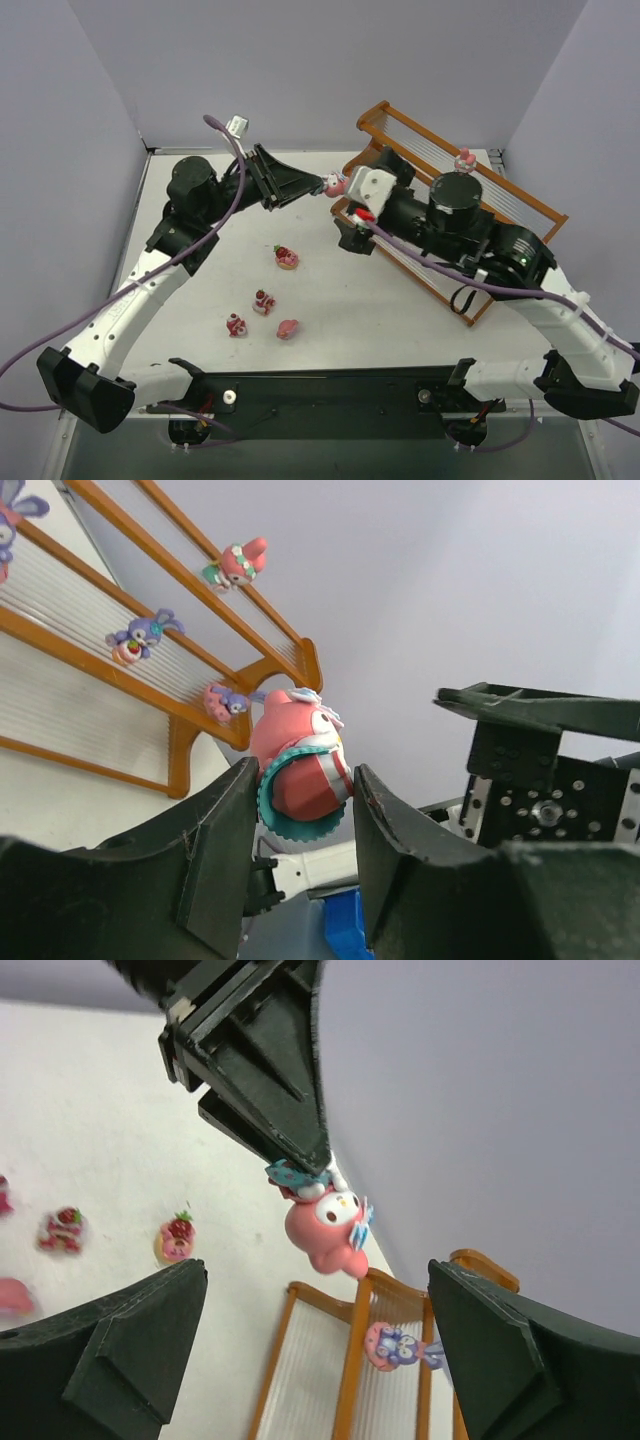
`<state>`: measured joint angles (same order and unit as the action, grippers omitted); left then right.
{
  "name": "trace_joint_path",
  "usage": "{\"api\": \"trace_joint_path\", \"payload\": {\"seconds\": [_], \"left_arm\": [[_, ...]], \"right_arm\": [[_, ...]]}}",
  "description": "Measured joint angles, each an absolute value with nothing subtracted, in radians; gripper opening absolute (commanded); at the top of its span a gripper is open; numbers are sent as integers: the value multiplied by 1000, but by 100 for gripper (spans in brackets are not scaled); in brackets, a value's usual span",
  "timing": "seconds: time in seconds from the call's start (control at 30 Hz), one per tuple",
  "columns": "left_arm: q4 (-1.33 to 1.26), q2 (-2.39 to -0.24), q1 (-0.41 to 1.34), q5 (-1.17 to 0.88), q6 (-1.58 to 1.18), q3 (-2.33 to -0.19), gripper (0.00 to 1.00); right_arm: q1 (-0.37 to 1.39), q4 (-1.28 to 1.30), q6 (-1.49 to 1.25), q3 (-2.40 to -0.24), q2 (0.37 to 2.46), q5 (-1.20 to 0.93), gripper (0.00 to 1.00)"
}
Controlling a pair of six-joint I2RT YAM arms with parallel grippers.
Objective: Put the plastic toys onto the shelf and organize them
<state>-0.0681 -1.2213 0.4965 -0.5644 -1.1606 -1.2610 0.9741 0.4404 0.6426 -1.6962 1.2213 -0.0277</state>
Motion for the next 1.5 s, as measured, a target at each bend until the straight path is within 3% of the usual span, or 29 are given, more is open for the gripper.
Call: {"api": "trace_joint_path", "payload": {"seconds": [0.1,0.3,0.47,0.6,0.67,0.8,0.87,1.0,1.5], "left_arm": [[-67,-1188,496,-519,-1115,-1261,0],[-128,-1102,496,-444,-1039,-1243,0],[-270,-1063,497,-421,-992,-1191,0],[-370,-1060,501,-411,-974,-1158,0],[-425,-1060,502,-404,-972,-1141,0],[-510,-1046,503,-391,-968,-1103,0],[-542,-1037,503,-384,-966,-1092,0],[-588,-1023,505,-363,-963,-1078,0],[-688,-1009,516,-302,-955,-1019,0]], "right_arm": [[947,433,503,-1729,1174,-46,96],[650,353,-95,-1884,1223,-220,83],[601,111,-625,-1772,1274,-405,75],[600,-9,-838,-1723,1368,-456,70],[600,-20,-899,-1705,1395,-460,67],[601,-45,-965,-1693,1396,-460,48],[603,-85,-991,-1684,1386,-459,43],[604,-127,-1025,-1658,1361,-458,40],[619,-163,-1063,-1651,1362,-462,43]]}}
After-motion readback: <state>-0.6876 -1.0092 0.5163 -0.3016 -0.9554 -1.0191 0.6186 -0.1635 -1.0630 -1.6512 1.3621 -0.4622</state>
